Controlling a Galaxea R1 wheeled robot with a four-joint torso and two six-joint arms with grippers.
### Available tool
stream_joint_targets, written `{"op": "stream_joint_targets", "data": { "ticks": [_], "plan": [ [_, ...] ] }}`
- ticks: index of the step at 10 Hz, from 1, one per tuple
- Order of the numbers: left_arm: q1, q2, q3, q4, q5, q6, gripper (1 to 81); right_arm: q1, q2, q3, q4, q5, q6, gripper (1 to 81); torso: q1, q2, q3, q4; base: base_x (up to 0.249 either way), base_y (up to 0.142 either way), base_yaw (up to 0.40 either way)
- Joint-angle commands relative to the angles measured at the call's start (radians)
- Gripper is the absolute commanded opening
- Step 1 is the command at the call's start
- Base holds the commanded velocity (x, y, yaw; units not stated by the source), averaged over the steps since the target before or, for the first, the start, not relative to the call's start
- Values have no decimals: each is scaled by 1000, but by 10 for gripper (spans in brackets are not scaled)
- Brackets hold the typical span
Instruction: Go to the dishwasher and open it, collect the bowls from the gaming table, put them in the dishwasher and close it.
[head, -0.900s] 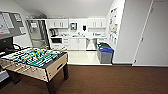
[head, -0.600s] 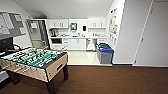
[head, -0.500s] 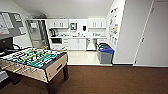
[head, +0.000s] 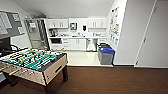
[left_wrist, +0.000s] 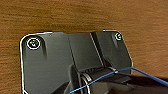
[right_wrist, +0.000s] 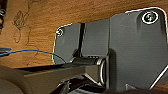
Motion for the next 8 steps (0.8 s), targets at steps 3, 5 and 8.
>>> {"op": "stream_joint_targets", "data": {
  "ticks": [3, 5, 8],
  "plan": [
    [-55, -7, 14, 9, 48, 4, 811, 49, -10, 12, -12, -39, 2, 811, 0, 0, 0, 0, 156, 0, 0],
    [-55, -7, 14, 8, 49, 4, 811, 49, -9, 11, -12, -39, 2, 811, 0, 0, 0, 0, 163, 0, 0],
    [-55, -8, 14, 8, 49, 4, 811, 51, -9, 11, -12, -39, 2, 811, 0, 0, 0, 0, 168, 0, 0]
  ]
}}
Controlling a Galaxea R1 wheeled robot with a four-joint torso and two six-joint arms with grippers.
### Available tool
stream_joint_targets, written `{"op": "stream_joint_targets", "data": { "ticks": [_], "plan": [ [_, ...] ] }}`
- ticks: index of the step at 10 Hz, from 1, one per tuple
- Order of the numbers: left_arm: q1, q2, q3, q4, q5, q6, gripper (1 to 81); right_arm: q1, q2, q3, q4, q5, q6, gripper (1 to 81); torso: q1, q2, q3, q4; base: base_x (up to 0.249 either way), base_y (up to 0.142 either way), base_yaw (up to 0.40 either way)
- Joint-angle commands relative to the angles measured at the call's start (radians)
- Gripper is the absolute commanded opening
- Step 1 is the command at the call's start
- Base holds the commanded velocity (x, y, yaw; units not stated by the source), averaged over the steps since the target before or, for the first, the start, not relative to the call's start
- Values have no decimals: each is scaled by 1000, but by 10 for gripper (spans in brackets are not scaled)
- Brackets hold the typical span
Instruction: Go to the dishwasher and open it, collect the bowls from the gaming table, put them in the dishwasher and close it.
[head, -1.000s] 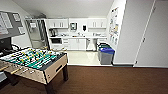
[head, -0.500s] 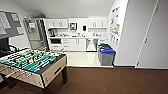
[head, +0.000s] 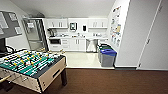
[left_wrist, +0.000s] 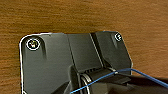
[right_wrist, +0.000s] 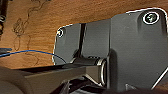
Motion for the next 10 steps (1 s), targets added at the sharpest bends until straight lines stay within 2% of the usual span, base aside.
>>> {"op": "stream_joint_targets", "data": {
  "ticks": [1, 10],
  "plan": [
    [-55, -10, 14, 8, 51, 4, 811, 50, -12, 12, -11, -39, 2, 811, 0, 0, 0, 0, 170, 0, 0],
    [-47, -5, 14, 8, 50, 4, 811, 49, 4, -6, -14, -39, 2, 811, 0, 0, 0, 0, 180, 0, 0]
  ]
}}
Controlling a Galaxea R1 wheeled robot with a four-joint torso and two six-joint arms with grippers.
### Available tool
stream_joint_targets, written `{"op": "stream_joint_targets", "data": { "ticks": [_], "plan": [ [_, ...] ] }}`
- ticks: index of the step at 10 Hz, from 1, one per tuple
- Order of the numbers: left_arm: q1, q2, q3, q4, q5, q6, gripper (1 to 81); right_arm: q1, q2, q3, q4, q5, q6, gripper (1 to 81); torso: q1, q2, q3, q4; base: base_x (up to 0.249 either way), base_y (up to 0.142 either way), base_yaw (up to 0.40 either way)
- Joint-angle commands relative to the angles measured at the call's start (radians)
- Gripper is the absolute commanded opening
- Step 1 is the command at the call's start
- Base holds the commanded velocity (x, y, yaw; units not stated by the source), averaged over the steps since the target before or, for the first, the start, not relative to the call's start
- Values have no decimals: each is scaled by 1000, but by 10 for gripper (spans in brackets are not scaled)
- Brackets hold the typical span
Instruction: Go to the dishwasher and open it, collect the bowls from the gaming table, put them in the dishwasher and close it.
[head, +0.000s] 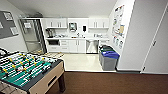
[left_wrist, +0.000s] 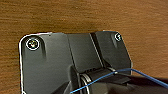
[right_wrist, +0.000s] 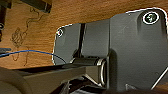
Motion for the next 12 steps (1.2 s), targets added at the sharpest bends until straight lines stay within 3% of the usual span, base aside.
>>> {"op": "stream_joint_targets", "data": {
  "ticks": [1, 12],
  "plan": [
    [-48, -6, 12, 8, 50, 4, 811, 49, -5, 8, -14, -38, 2, 811, 0, 0, 0, 0, 187, 0, 0],
    [-46, -6, 12, 9, 50, 4, 811, 52, -2, 3, -15, -40, 2, 811, 0, 0, 0, 0, 191, 0, 0]
  ]
}}
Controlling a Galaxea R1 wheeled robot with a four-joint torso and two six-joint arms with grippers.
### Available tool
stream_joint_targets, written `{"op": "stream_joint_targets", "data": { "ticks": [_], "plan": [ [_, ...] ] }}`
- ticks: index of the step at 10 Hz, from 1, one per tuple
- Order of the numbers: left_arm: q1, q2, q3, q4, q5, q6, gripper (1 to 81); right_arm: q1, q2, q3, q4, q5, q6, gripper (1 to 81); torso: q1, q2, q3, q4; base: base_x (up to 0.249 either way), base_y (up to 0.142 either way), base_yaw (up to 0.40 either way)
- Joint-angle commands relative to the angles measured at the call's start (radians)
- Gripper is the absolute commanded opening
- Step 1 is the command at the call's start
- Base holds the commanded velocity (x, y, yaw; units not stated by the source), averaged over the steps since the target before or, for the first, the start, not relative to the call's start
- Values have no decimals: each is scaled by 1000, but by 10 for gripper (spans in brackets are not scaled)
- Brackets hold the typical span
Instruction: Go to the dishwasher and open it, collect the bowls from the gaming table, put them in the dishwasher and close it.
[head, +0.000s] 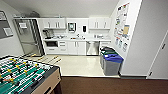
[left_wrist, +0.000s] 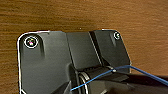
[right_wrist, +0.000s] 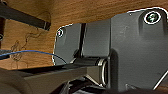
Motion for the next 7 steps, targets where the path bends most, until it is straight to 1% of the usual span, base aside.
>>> {"op": "stream_joint_targets", "data": {
  "ticks": [1, 7],
  "plan": [
    [-54, -9, 13, 9, 50, 4, 811, 53, -13, 14, -14, -40, 2, 811, 0, 0, 0, 0, 204, 0, 0],
    [-51, -14, 13, 9, 47, 6, 811, 55, -13, 14, -12, -38, 2, 811, 0, 0, 0, 0, 211, 0, 0]
  ]
}}
